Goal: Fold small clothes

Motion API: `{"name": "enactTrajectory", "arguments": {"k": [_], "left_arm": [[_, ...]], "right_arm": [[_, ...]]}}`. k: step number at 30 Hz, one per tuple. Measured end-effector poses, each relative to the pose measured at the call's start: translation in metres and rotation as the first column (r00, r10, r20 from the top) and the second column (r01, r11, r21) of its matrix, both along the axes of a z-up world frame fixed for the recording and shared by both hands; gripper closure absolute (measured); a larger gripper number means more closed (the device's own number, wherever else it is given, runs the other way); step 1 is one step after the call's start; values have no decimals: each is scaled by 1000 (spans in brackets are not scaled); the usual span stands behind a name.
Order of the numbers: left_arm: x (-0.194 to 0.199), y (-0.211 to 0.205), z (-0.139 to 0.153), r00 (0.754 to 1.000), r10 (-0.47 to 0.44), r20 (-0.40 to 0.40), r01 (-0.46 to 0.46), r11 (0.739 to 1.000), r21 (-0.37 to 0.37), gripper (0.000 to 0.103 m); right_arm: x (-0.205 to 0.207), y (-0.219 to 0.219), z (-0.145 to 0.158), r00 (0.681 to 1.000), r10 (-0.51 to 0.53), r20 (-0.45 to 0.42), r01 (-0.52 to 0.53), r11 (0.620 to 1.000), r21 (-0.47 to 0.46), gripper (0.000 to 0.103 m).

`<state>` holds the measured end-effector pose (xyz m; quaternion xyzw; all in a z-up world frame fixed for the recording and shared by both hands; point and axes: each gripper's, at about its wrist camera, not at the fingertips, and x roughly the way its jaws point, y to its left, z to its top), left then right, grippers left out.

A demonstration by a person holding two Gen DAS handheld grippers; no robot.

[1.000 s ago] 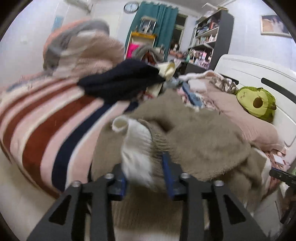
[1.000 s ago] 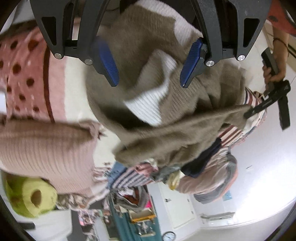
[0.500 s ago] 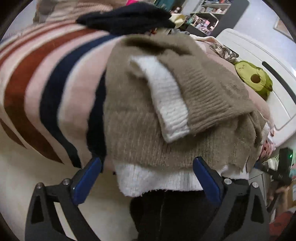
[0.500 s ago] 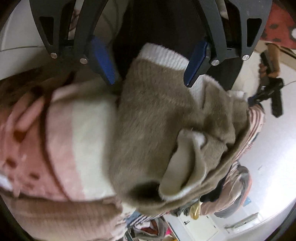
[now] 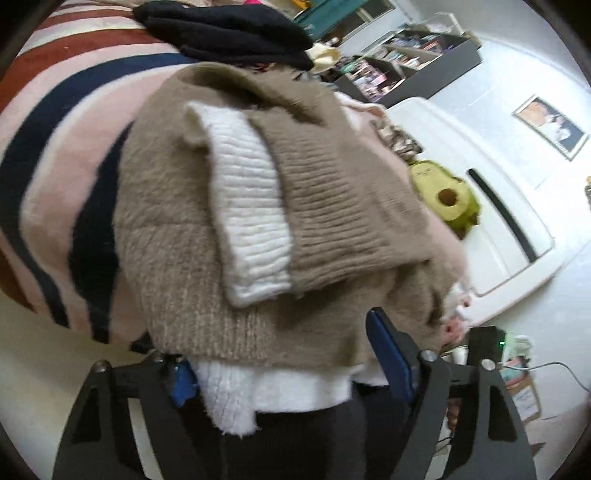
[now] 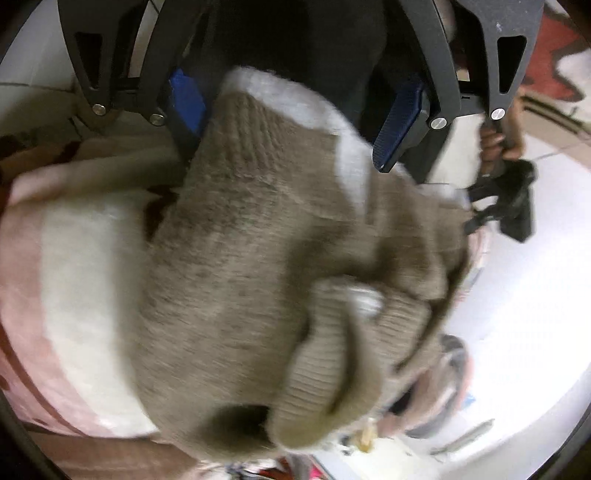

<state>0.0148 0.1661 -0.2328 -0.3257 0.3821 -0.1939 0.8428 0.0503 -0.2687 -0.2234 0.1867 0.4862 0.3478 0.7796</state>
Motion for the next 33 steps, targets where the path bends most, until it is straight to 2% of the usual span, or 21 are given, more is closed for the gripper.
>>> {"name": "enactTrajectory", "arguments": {"k": [1, 4, 7, 8, 9, 10, 11, 13, 14, 19, 26, 29, 33], "left_arm": [[2, -2, 1, 1000, -5, 7, 5, 1000, -14, 26], [10, -8, 3, 1000, -12, 8, 12, 1000, -6, 26], [16, -17, 9, 1000, -8, 4, 8, 999, 39, 27], [17, -20, 10, 1000, -5, -1, 5, 998, 56, 30], [18, -23, 13, 1000, 1, -10, 0, 995, 96, 43], [15, -20, 12, 1000, 0, -13, 1, 993, 115, 54], [14, -19, 13, 1000, -6, -10, 8, 993, 121, 59], [11, -17, 17, 1000, -17, 4, 17, 995, 99, 73], [10, -17, 22, 1000, -19, 13, 18, 995, 100, 75], [-4, -15, 42, 996, -32, 88, 25, 996, 82, 82], [-30, -11, 85, 973, -24, 231, 8, 998, 69, 89], [-39, -15, 103, 961, -33, 276, 6, 995, 96, 89], [-50, -24, 114, 953, -60, 299, 27, 993, 112, 90]], "right_arm": [[0, 1, 3, 1000, 15, 3, -15, 999, 36, 32], [0, 7, 8, 998, 57, 21, -59, 989, 138, 33], [7, 23, 6, 998, 62, 29, -64, 996, 57, 33], [8, 27, 5, 997, 67, 34, -68, 997, 34, 37], [9, 32, 5, 996, 75, 40, -75, 997, 10, 41], [6, 39, 5, 996, 77, 45, -77, 997, -3, 56], [5, 41, 6, 996, 78, 53, -77, 997, -21, 71], [3, 40, 10, 995, 82, 62, -81, 997, -19, 76], [3, 38, 12, 994, 84, 65, -84, 996, -4, 80], [-11, 25, 39, 986, 102, 132, -121, 983, 142, 85], [-32, 8, 82, 960, 76, 270, -153, 948, 278, 87], [-41, 10, 97, 945, 56, 322, -156, 943, 294, 88], [-45, 15, 110, 932, 29, 361, -146, 942, 301, 89]]}}
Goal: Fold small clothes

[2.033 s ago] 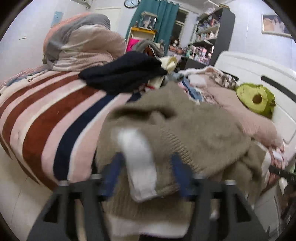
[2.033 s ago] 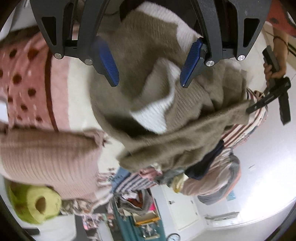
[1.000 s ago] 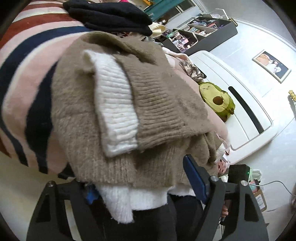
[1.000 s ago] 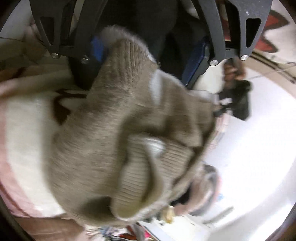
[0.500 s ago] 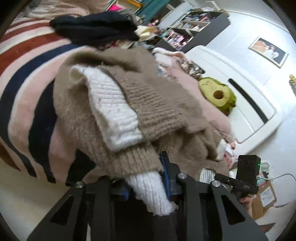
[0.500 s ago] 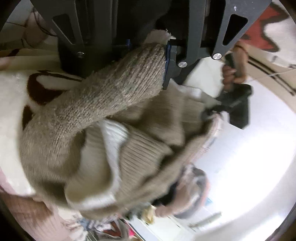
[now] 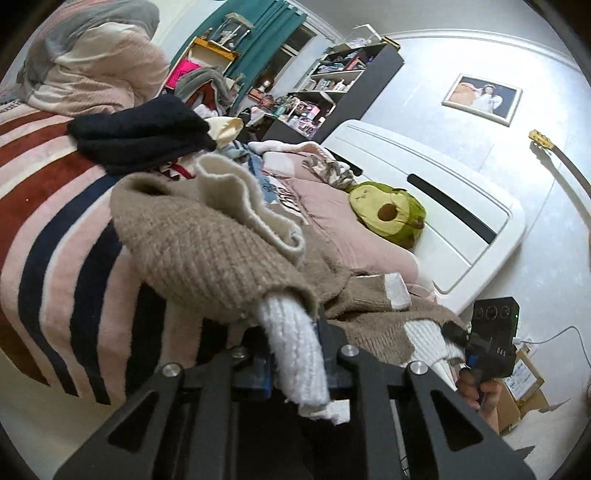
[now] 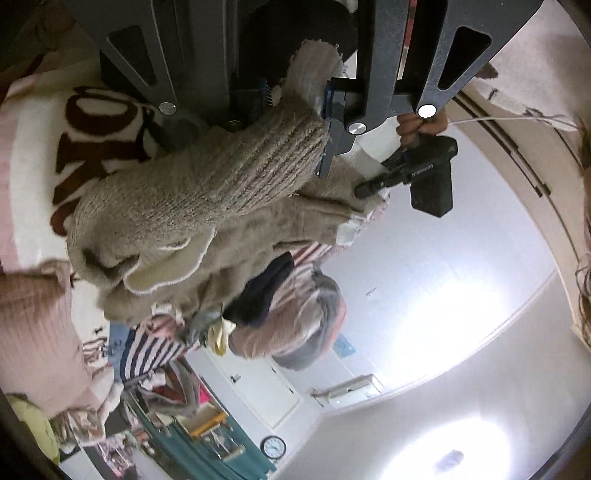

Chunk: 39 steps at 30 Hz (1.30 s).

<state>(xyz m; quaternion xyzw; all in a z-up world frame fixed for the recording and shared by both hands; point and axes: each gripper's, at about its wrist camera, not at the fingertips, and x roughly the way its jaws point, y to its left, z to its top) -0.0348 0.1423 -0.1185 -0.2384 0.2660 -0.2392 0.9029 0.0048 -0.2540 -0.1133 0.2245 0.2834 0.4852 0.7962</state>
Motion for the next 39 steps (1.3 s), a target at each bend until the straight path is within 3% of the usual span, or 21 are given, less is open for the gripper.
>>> {"name": "enactTrajectory", "arguments": {"k": [11, 23, 30, 39], "left_arm": [[-51, -8, 46, 988, -52, 144, 53, 999, -2, 90], [-95, -9, 106, 944, -77, 321, 76, 997, 16, 90], [-75, 0, 105, 958, 55, 281, -80, 994, 80, 90], [-10, 1, 78, 972, 135, 192, -162, 977, 135, 90]], "right_arm": [[-20, -19, 33, 992, -9, 123, -1, 996, 88, 89], [-56, -35, 80, 953, -9, 303, -29, 992, 121, 89], [-33, -41, 77, 961, -84, 262, 49, 989, 139, 89], [22, -37, 60, 974, -167, 155, 158, 985, 64, 89]]}}
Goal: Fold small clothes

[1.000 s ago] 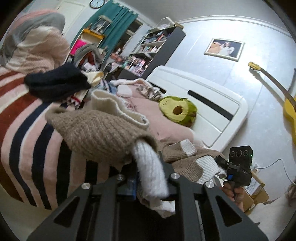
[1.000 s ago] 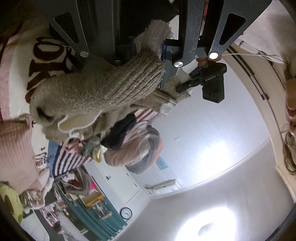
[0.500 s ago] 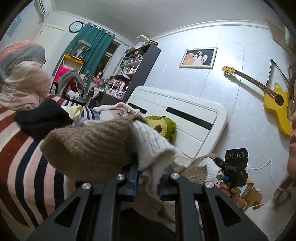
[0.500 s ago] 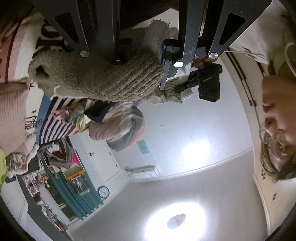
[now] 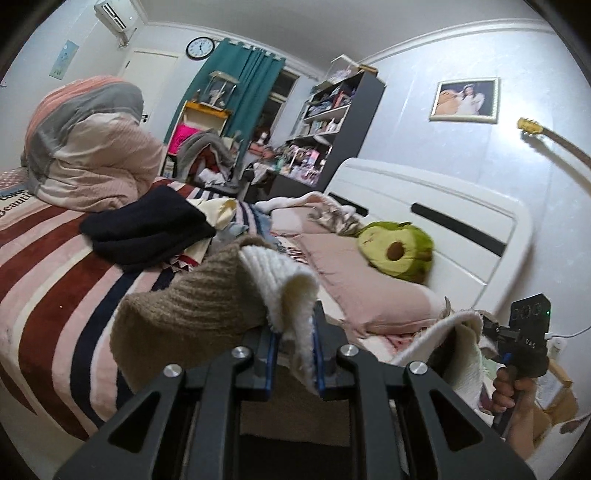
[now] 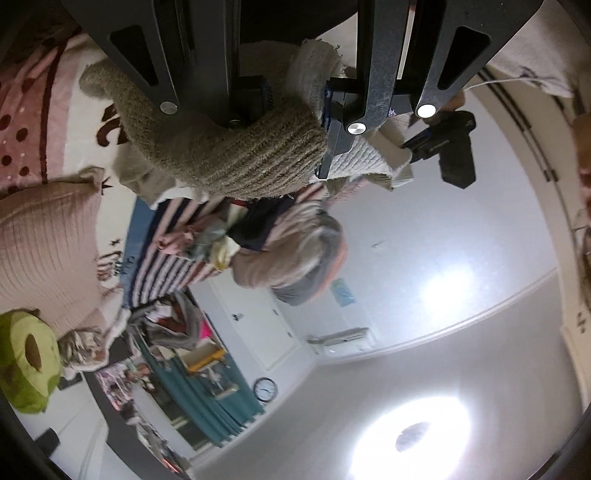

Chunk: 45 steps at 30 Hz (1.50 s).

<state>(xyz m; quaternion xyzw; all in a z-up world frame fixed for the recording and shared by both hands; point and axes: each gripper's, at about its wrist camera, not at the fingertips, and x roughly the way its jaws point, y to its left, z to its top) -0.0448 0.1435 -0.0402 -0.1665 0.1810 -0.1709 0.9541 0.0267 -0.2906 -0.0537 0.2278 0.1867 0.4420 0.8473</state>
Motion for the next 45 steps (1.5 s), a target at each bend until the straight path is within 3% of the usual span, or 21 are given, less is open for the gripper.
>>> {"name": "enactTrajectory", "arguments": {"k": [18, 26, 33, 35, 36, 39, 40, 43, 45], "left_arm": [[190, -6, -27, 988, 103, -115, -90, 989, 115, 92], [249, -7, -50, 976, 117, -185, -88, 984, 156, 92], [286, 0, -69, 946, 150, -286, -100, 978, 184, 92], [294, 0, -73, 934, 147, -326, -88, 978, 191, 88], [296, 0, -74, 931, 146, -335, -84, 977, 194, 81], [291, 2, -71, 935, 168, -314, -103, 972, 212, 42], [287, 5, -68, 939, 170, -300, -109, 971, 211, 36], [279, 12, -62, 939, 170, -299, -110, 972, 208, 32], [269, 17, -57, 940, 157, -303, -100, 976, 193, 30]], "right_arm": [[143, 17, -29, 979, -137, -152, 114, 982, -150, 89], [187, 22, -49, 962, -193, -191, 148, 963, -225, 90], [214, 25, -64, 945, -245, -218, 175, 938, -298, 90], [221, 27, -69, 933, -265, -242, 181, 929, -322, 90], [225, 28, -72, 928, -266, -259, 176, 930, -324, 90], [226, 31, -76, 923, -246, -297, 145, 935, -324, 79], [224, 32, -76, 926, -235, -297, 133, 936, -324, 67], [213, 31, -70, 933, -253, -255, 155, 924, -350, 26], [206, 23, -61, 930, -313, -192, 222, 896, -385, 22]]}}
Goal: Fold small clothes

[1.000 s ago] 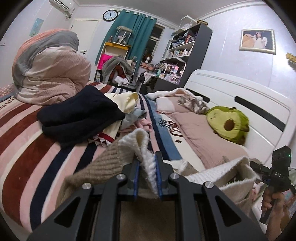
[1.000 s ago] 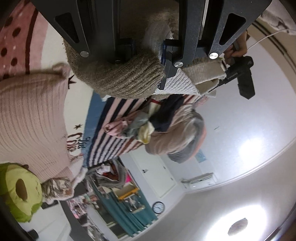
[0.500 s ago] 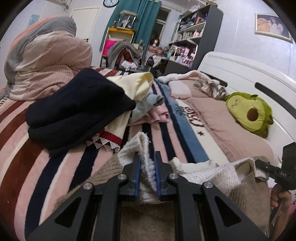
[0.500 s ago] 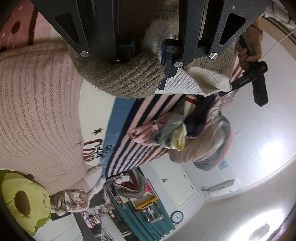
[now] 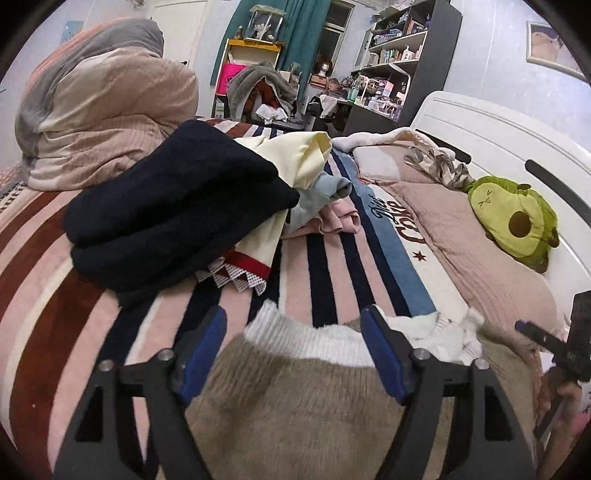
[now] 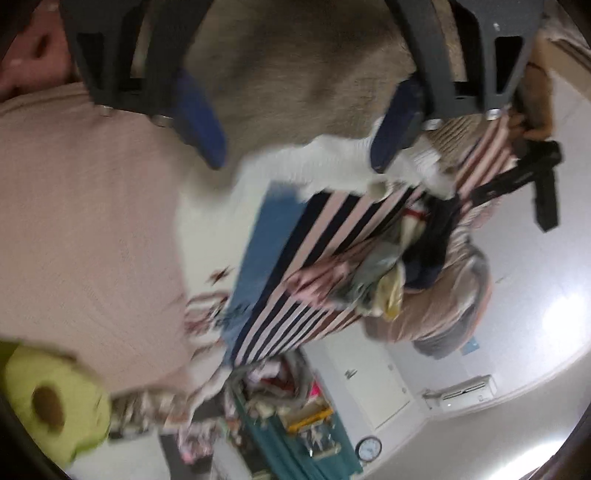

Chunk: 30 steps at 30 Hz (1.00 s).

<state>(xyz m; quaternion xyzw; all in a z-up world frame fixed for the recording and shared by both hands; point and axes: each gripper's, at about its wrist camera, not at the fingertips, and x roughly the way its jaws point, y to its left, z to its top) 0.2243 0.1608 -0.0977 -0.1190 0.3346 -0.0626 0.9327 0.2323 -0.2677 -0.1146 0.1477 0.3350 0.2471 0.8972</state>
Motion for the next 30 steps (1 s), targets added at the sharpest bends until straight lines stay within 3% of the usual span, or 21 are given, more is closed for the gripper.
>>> {"name": "enactTrajectory", "arguments": {"k": [4, 9, 11, 15, 16, 17, 18, 19, 20, 22, 24, 25, 26, 28, 30], "left_arm": [[-29, 10, 4, 1000, -21, 11, 21, 999, -24, 16], [-53, 17, -22, 995, -44, -87, 44, 999, -9, 15], [-58, 24, -37, 990, -33, -135, 28, 999, -40, 15], [-62, 35, -67, 978, -46, -203, 10, 984, -177, 15], [-64, 34, -70, 978, -54, -200, 16, 983, -183, 20], [-66, 32, -70, 980, -61, -192, 24, 982, -187, 29], [-67, 29, -70, 981, -79, -176, 43, 979, -199, 62], [-66, 26, -70, 980, -97, -171, 59, 975, -214, 95], [-66, 25, -69, 980, -103, -169, 63, 972, -225, 100], [-69, 23, -63, 988, -57, -141, 34, 986, -163, 103], [-73, 23, -55, 991, 79, -111, -74, 996, 43, 103], [-73, 25, -55, 988, 110, -110, -102, 992, 78, 103], [-75, 31, -56, 985, 125, -120, -117, 990, 74, 103], [-79, 44, -59, 985, 104, -136, -107, 994, -17, 103], [-87, 46, -59, 985, 105, -134, -108, 994, -21, 103]], "right_arm": [[-14, -26, 16, 999, -40, 22, 40, 999, 1, 22], [-41, -42, 4, 998, -52, -31, 49, 996, -80, 14], [-45, -43, -10, 996, -41, -79, 33, 995, -93, 14], [-45, -42, -40, 985, -30, -168, 22, 998, -51, 15], [-45, -42, -44, 985, -23, -170, 18, 999, -31, 30], [-46, -41, -46, 986, -17, -165, 14, 1000, -18, 66], [-45, -39, -46, 988, -18, -154, 15, 1000, -17, 85], [-45, -39, -44, 990, -32, -141, 28, 999, -30, 96], [-47, -38, -41, 992, -49, -120, 44, 998, -44, 97], [-52, -41, -32, 994, -91, -58, 88, 994, -64, 97], [-56, -51, -24, 989, -145, -24, 143, 987, -78, 97], [-57, -55, -22, 987, -161, -20, 159, 984, -77, 97], [-57, -59, -21, 985, -172, -22, 170, 982, -78, 97], [-57, -63, -25, 983, -175, -47, 171, 981, -91, 97], [-56, -57, -30, 983, -168, -73, 159, 980, -123, 95]]}}
